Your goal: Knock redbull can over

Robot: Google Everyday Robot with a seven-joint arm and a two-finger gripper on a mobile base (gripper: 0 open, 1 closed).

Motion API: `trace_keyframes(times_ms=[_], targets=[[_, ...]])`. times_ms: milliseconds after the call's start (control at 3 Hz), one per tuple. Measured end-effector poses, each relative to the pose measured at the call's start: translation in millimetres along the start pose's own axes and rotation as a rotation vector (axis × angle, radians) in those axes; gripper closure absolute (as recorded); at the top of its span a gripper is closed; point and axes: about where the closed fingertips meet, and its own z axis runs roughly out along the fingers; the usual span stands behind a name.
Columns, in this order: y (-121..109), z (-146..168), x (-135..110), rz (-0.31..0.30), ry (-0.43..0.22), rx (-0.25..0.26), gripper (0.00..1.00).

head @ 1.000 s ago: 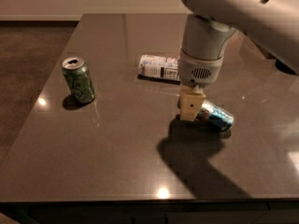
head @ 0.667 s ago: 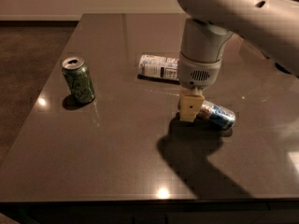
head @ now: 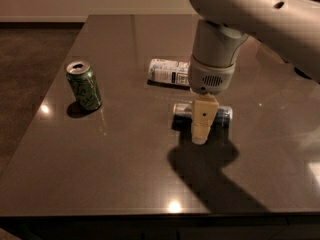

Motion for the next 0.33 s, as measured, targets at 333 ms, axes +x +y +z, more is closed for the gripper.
trace_keyframes(times_ms=[333], targets=[[0.0, 0.0, 0.0, 0.000, 0.000, 0.000, 0.00]])
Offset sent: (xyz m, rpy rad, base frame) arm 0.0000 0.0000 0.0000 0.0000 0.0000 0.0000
